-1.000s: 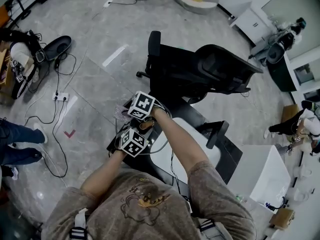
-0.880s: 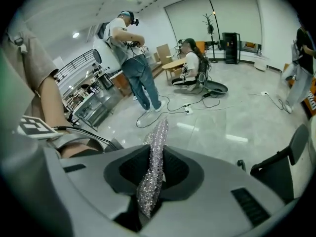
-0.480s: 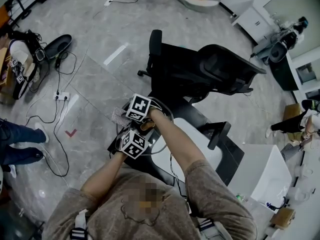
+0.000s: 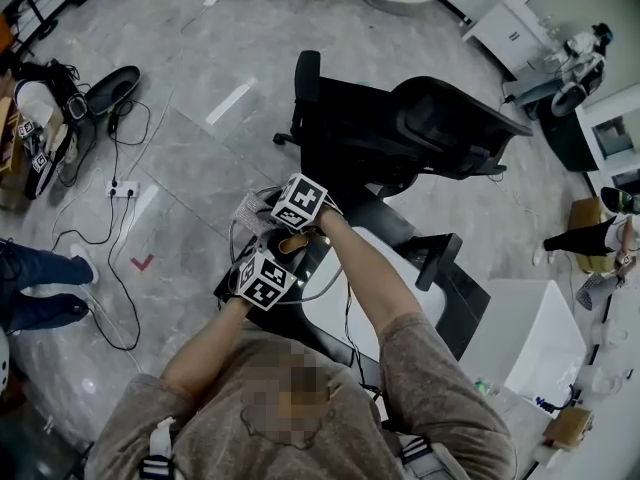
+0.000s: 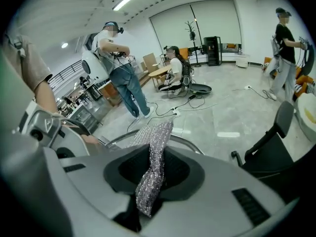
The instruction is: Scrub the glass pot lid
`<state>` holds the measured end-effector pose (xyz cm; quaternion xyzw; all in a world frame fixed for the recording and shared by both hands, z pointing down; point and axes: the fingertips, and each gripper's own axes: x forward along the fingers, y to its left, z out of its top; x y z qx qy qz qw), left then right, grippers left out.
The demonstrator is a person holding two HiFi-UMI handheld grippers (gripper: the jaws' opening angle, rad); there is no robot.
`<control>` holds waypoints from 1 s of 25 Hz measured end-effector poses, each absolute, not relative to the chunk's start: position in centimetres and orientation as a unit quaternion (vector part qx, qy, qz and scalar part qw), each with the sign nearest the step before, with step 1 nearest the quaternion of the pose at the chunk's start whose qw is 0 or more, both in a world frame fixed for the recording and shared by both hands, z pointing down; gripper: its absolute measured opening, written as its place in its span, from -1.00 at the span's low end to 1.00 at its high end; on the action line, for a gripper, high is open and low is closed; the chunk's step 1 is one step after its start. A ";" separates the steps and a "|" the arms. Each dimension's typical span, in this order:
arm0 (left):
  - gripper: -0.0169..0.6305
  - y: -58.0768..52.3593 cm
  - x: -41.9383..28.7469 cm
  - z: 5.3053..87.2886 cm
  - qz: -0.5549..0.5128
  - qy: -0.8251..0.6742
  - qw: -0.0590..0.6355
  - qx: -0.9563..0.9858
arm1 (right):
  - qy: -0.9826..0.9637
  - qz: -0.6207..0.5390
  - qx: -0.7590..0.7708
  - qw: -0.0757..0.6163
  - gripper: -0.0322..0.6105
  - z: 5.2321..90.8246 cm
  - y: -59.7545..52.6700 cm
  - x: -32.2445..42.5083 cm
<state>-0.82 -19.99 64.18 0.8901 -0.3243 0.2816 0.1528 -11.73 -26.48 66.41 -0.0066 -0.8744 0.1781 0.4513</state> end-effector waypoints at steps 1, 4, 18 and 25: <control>-0.32 -20.0 -0.9 64.2 0.282 -0.324 0.153 0.890 | -0.874 0.177 0.000 0.452 -0.62 66.4 -26.9 -11.1; -0.32 -20.0 -0.9 64.2 0.285 -0.321 0.153 0.890 | -0.874 0.178 0.022 0.453 -0.62 66.3 -27.8 -9.2; -0.33 -20.1 -0.7 64.6 0.300 -0.307 0.159 0.889 | -0.878 0.226 0.162 0.389 -0.63 66.1 -29.1 -2.9; -0.33 -20.0 -0.8 64.6 0.307 -0.301 0.164 0.888 | -0.864 0.224 0.206 0.401 -0.63 65.7 -28.4 1.2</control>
